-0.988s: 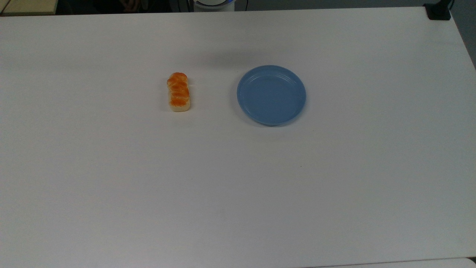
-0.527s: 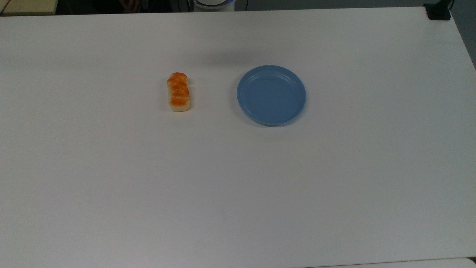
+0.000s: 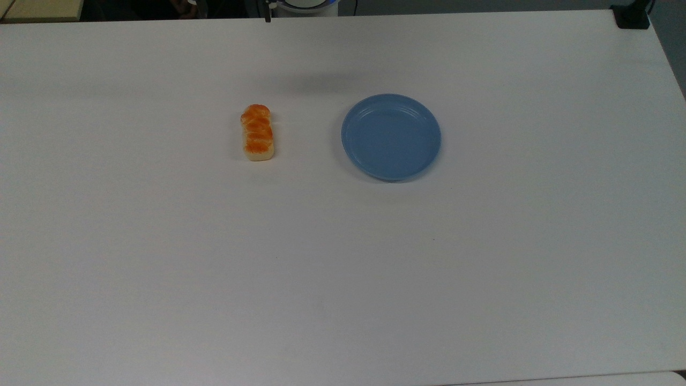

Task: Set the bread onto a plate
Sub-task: 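Lower the open gripper over the glazed bread roll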

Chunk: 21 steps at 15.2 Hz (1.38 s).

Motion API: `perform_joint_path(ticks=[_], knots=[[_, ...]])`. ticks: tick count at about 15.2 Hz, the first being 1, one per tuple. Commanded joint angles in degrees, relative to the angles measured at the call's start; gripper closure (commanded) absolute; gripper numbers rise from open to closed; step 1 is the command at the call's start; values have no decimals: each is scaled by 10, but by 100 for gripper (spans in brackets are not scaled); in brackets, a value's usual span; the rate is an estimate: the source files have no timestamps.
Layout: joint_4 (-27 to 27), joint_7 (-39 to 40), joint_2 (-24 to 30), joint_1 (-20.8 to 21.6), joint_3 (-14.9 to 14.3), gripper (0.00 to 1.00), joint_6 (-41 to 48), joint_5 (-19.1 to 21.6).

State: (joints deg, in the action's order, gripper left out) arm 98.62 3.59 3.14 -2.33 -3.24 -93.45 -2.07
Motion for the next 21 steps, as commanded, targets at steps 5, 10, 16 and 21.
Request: perform_joint_path(ticks=[5, 10, 16, 21], knots=[[189, 34, 34, -7, 1, 0, -221, 10], [246, 35, 9, -9, 0, 0, -290, 0], [264, 35, -60, -20, -1, 0, -383, -17], [263, 35, -91, -14, 0, 0, -416, -21]])
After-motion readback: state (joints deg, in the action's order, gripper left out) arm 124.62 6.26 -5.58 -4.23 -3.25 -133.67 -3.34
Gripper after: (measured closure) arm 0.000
